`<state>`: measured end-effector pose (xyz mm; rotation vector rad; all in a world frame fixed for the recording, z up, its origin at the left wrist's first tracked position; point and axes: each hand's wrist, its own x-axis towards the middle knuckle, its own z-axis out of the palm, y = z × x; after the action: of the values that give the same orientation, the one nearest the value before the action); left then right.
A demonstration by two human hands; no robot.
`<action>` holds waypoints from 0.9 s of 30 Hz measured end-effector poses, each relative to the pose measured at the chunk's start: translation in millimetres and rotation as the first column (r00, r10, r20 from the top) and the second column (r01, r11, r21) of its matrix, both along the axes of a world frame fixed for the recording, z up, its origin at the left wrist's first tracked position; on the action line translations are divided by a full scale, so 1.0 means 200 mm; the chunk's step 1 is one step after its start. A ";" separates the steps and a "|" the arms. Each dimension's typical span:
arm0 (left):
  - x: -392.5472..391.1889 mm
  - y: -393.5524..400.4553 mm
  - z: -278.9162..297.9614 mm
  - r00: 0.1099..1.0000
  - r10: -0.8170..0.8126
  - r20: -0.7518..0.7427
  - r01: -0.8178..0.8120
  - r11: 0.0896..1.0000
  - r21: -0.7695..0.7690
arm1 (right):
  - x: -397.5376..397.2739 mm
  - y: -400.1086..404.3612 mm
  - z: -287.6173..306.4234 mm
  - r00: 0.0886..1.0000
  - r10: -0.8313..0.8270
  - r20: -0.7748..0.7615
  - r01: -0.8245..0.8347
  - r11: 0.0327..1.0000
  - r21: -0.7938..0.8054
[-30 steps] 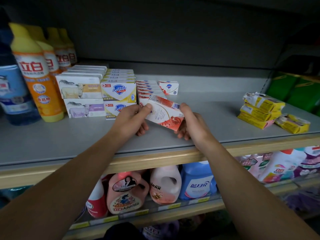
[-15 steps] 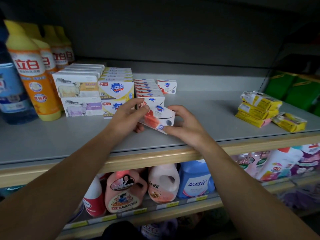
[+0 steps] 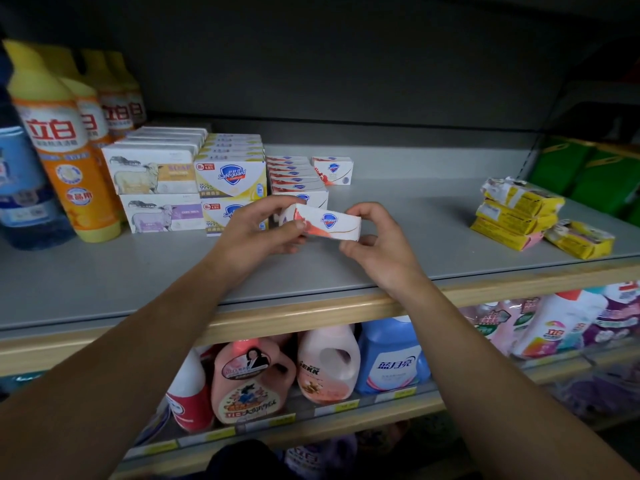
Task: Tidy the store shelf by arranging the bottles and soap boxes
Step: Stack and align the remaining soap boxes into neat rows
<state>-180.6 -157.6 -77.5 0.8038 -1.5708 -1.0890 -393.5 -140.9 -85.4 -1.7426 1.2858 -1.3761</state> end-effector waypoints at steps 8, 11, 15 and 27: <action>-0.04 -0.02 -0.05 0.897 0.364 0.249 -0.294 0.914 -0.278 | 0.00 -0.03 -0.02 0.986 -0.147 -0.079 0.138 0.984 -0.110; -0.04 -0.01 -0.05 0.796 0.503 0.337 -0.363 0.842 -0.399 | 0.01 -0.06 -0.02 0.968 -0.196 -0.159 0.183 0.979 -0.094; -0.03 0.02 -0.01 0.641 0.576 0.507 -0.358 0.809 -0.467 | 0.02 -0.08 0.02 0.888 -0.239 -0.392 0.145 0.956 -0.255; 0.13 0.11 -0.08 0.323 0.378 0.867 -0.139 0.926 -0.352 | 0.16 -0.31 0.04 0.652 -0.316 -0.689 0.074 0.931 -0.358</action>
<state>-154.4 -134.8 -92.7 1.6388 -2.3086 -0.0757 -360.8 -202.8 -77.3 -2.6108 1.8000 -1.0094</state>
